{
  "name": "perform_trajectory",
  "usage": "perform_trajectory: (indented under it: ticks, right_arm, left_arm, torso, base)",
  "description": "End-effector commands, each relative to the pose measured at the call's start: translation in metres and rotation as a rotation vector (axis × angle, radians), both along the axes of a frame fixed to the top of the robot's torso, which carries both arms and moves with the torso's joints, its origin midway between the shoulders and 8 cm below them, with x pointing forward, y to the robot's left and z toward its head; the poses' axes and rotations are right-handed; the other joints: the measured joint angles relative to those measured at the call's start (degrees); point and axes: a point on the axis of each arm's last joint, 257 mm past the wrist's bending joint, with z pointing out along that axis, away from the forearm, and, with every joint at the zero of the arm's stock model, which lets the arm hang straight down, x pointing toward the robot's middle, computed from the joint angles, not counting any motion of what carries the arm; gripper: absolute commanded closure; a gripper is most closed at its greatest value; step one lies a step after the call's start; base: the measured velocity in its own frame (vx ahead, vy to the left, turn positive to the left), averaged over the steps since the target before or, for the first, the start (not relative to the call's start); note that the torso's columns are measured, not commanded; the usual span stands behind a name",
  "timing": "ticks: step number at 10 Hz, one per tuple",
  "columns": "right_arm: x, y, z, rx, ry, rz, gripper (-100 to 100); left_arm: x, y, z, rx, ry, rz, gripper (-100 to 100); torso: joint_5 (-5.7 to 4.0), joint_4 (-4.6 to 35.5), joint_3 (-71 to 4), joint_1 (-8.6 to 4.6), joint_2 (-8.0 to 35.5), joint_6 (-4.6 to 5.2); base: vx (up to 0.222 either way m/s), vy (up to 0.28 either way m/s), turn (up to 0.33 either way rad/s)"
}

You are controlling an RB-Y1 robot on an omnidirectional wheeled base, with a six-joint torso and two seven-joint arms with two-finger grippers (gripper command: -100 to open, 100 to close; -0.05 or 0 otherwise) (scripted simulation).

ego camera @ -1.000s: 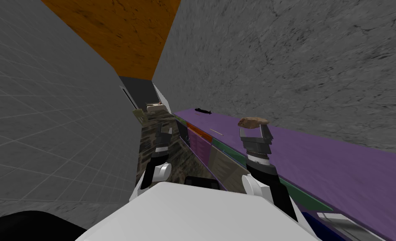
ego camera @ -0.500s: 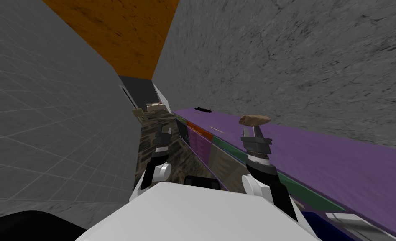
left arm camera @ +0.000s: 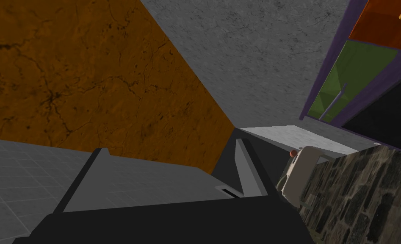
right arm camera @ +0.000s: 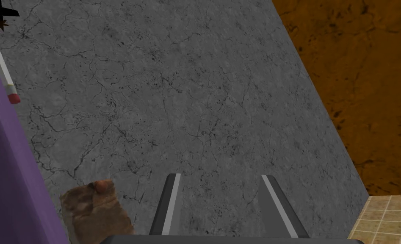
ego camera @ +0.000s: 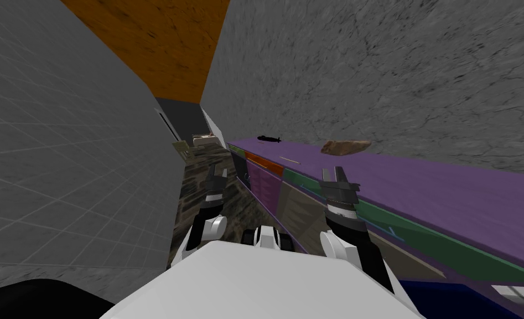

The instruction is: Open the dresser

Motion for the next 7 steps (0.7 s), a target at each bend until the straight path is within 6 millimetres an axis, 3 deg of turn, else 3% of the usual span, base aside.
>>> perform_trajectory:
  ticks: [1,7]
  right_arm:
    - [0.005,0.010,-0.004,-0.113,0.022,-0.012,-100]
    - [0.019,0.028,-0.018,-0.435,0.058,-0.126,-100]
  left_arm:
    - [0.000,0.000,0.000,0.000,0.001,0.000,0]
    - [0.000,0.000,0.000,0.000,0.001,0.000,0]
  torso:
    - [0.02,1.9,-4.0,0.06,1.9,0.00]
    - [0.01,2.7,-5.4,0.04,2.6,-0.02]
  base:
    - [0.012,0.046,-0.026]
    - [0.017,0.070,-0.026]
